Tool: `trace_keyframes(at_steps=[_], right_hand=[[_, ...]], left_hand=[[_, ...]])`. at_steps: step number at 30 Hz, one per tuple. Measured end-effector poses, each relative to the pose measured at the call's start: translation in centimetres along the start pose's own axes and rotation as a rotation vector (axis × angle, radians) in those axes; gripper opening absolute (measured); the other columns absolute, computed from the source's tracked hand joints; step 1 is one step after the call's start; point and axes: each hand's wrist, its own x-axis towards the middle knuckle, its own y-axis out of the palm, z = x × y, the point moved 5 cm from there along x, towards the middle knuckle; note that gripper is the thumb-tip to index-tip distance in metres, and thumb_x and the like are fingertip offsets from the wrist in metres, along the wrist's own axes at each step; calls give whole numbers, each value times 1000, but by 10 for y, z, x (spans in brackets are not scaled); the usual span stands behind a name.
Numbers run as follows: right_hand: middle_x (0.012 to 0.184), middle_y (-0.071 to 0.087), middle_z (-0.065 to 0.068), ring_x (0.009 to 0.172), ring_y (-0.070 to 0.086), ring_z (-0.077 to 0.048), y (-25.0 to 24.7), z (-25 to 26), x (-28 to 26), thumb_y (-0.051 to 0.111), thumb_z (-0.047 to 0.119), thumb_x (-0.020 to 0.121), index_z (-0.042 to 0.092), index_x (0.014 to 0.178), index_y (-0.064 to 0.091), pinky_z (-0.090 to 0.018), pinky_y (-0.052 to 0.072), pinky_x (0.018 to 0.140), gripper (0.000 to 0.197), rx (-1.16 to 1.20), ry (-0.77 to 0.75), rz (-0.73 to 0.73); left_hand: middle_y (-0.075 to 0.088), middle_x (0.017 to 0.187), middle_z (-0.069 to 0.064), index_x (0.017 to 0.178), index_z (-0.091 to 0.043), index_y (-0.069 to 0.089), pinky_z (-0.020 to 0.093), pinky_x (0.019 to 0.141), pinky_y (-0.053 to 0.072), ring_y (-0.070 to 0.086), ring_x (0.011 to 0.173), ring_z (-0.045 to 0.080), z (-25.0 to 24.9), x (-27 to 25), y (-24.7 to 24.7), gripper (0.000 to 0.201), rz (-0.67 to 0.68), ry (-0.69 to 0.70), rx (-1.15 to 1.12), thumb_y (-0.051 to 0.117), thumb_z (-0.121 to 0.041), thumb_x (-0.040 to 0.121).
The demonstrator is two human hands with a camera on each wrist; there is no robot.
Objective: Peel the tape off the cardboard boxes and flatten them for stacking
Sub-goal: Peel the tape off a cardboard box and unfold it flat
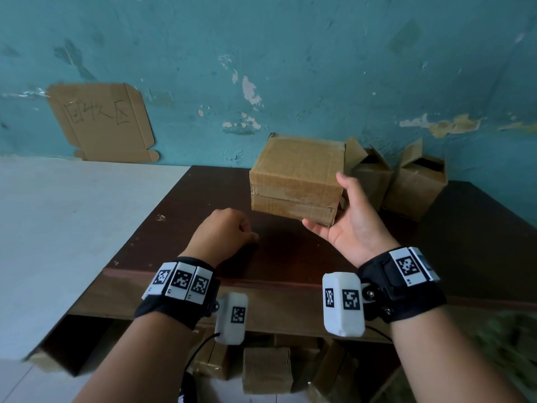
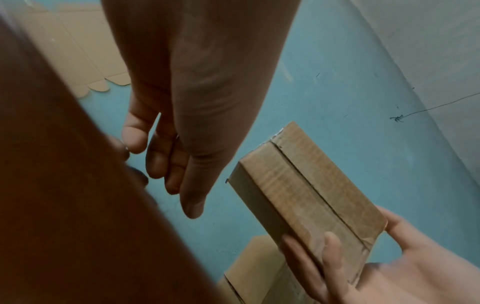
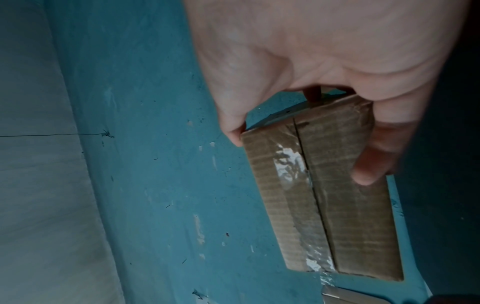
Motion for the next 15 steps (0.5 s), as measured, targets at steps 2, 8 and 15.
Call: trace_keyframes(at_steps=[2,8,15], right_hand=[[126,65,-11,119,63,-32,0,0,0,62,48,94,23,133,57,-43,58,85,47,-14,3,1],[129,63,-13,120,63,-32,-1,-2,1,62,48,94,23,132,57,-43,58,87,46,-30,5,-7],[130,63,-14,120,62,-32,-2,-2,-1,60,49,95,24,128,57,-43,56,89,41,-58,8,-7]], left_hand=[[68,79,-8,71,-28,67,32,68,54,64,78,12,-1,0,-1,23,-5,0,12,85,-39,80],[58,78,-10,78,-36,71,30,69,45,62,82,20,-10,-1,-1,13,-14,9,176,76,-32,89],[70,93,-7,90,-32,77,36,76,55,67,90,23,-9,-1,2,13,81,29,247,65,-38,90]])
